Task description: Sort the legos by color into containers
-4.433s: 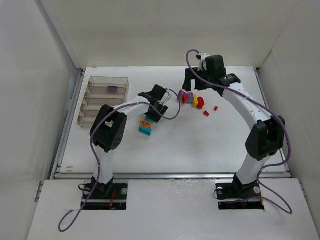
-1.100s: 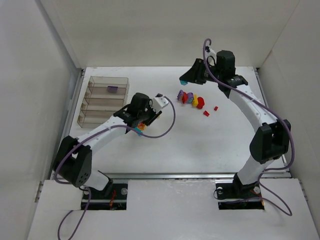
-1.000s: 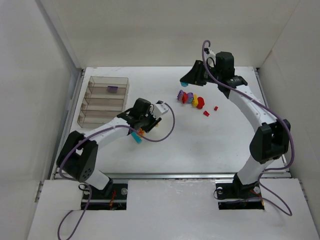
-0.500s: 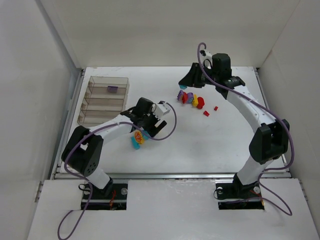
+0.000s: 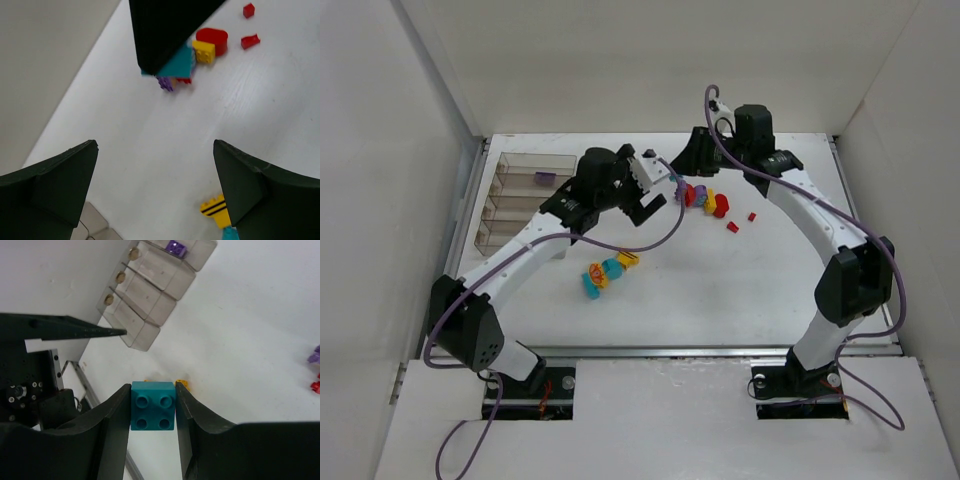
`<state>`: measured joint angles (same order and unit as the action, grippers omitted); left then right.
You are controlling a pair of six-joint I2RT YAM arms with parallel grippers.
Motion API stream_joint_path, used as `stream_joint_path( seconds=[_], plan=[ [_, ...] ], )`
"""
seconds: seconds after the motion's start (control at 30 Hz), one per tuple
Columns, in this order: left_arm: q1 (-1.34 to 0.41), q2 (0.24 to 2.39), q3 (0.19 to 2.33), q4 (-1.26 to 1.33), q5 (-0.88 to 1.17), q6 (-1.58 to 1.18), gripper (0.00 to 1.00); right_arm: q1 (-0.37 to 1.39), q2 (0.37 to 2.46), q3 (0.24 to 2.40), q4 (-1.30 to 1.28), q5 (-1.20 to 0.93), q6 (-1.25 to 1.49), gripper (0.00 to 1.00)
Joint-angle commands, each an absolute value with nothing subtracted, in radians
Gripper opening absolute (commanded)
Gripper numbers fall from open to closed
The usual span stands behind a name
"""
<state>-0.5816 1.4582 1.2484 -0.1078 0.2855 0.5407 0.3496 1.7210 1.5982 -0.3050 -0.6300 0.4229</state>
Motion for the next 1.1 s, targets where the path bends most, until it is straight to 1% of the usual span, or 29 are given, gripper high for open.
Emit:
stream_joint_path(
  seconds=[0.0, 0.13, 0.37, 0.47, 0.5, 0.53, 0.57, 0.8, 1.0, 1.07],
  plan=[
    [-0.586, 1.451, 1.292, -0.022, 0.324, 0.584, 1.0, 0.365, 1.72, 1.652, -0.252, -0.704, 0.431, 0.0],
    [-0.604, 1.46, 1.31, 0.037, 0.345, 0.606, 1.0, 0.385, 1.72, 1.663, -0.252, -0.713, 0.431, 0.0],
    [-0.614, 1.47, 1.339, 0.046, 0.379, 0.586, 1.0, 0.396, 1.71, 1.635, -0.252, -0.713, 0.431, 0.0],
    [-0.614, 1.47, 1.361, 0.046, 0.379, 0.549, 0.91, 0.396, 1.71, 1.635, -0.252, -0.713, 0.431, 0.0],
    [-0.614, 1.47, 1.361, 0.046, 0.379, 0.54, 0.86, 0.396, 1.71, 1.635, -0.252, -0.713, 0.431, 0.0],
    [-0.614, 1.47, 1.371, 0.046, 0.379, 0.531, 0.76, 0.396, 1.71, 1.635, -0.252, -0.713, 0.431, 0.0],
    [-0.623, 1.47, 1.38, 0.046, 0.379, 0.522, 0.74, 0.396, 1.71, 1.635, -0.252, -0.713, 0.431, 0.0],
    [-0.632, 1.479, 1.381, 0.037, 0.397, 0.522, 0.66, 0.405, 1.71, 1.635, -0.252, -0.732, 0.431, 0.0],
    [-0.632, 1.502, 1.381, 0.028, 0.388, 0.522, 0.66, 0.405, 1.71, 1.635, -0.252, -0.732, 0.431, 0.0],
    [-0.632, 1.502, 1.381, 0.028, 0.388, 0.522, 0.62, 0.405, 1.71, 1.626, -0.252, -0.732, 0.44, 0.0]
  ],
)
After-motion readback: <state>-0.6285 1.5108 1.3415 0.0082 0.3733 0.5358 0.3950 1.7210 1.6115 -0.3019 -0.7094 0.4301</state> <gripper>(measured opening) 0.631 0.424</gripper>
